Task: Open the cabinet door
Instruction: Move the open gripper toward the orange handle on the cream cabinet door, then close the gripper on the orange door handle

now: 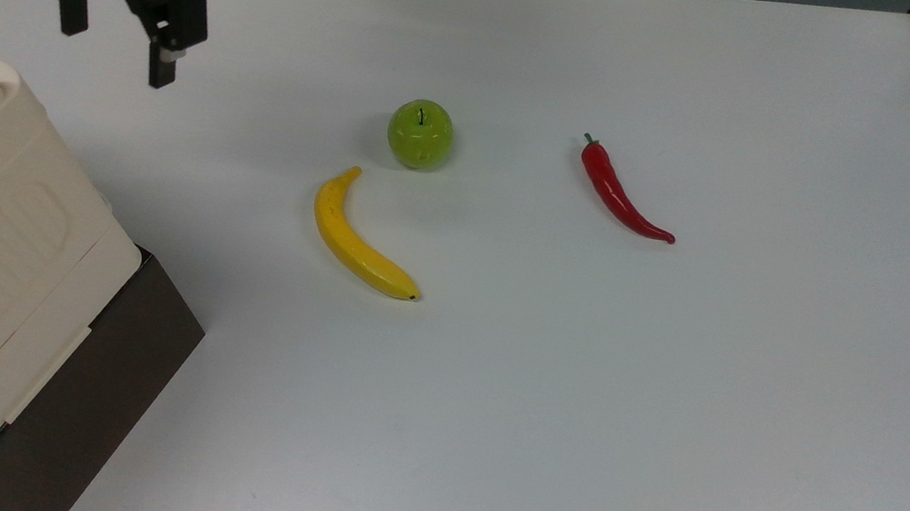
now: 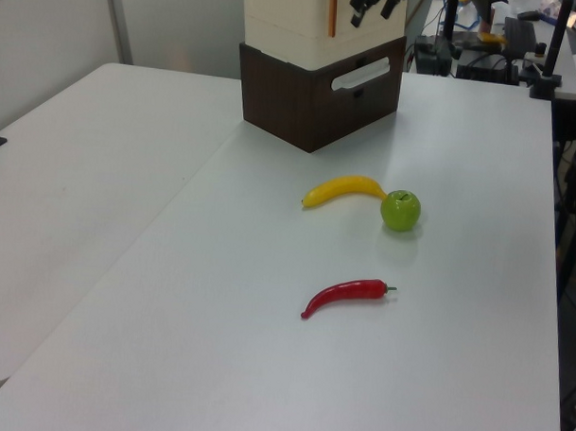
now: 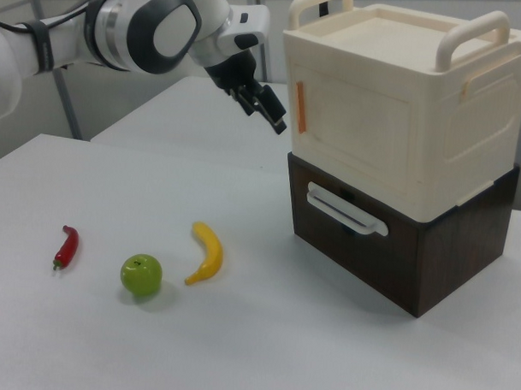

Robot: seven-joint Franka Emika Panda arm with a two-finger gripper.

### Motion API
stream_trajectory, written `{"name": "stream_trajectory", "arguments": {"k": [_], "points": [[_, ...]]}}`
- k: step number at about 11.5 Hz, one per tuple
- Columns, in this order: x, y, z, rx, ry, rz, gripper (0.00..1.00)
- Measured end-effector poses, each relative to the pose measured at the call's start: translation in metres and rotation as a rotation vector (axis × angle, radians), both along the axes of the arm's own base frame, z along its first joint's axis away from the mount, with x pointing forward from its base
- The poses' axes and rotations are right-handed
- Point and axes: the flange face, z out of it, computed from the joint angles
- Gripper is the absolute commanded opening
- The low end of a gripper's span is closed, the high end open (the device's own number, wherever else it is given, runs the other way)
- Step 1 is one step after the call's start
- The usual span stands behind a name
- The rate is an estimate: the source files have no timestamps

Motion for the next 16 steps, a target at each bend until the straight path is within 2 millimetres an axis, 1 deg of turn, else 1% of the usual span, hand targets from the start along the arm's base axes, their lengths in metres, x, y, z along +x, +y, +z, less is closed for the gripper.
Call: {"name": "stream_trajectory", "arguments": {"k": [1,3,4,6,7,8,9,10,12,13,14,15,16], "points": [[0.007,-0.001,0.000,-0.008,-0.055,-0.008,1.00],[0.020,-0.002,-0.007,-0.048,-0.125,-0.001,0.88],[0.024,-0.002,-0.011,-0.066,-0.141,0.005,0.81],[0.029,-0.002,-0.012,-0.096,-0.166,0.016,0.70],[0.030,-0.002,-0.013,-0.115,-0.174,0.023,0.70],[0.032,-0.002,-0.013,-0.134,-0.189,0.031,0.66],[0.034,-0.002,-0.013,-0.143,-0.202,0.036,0.65],[0.035,-0.001,-0.013,-0.145,-0.209,0.038,0.60],[0.036,-0.001,-0.014,-0.148,-0.218,0.041,0.41],[0.038,-0.001,-0.015,-0.150,-0.225,0.043,0.33],[0.038,-0.001,-0.017,-0.150,-0.225,0.043,0.26],[0.039,-0.001,-0.017,-0.150,-0.224,0.043,0.24],[0.039,-0.001,-0.018,-0.150,-0.224,0.043,0.18]]}}
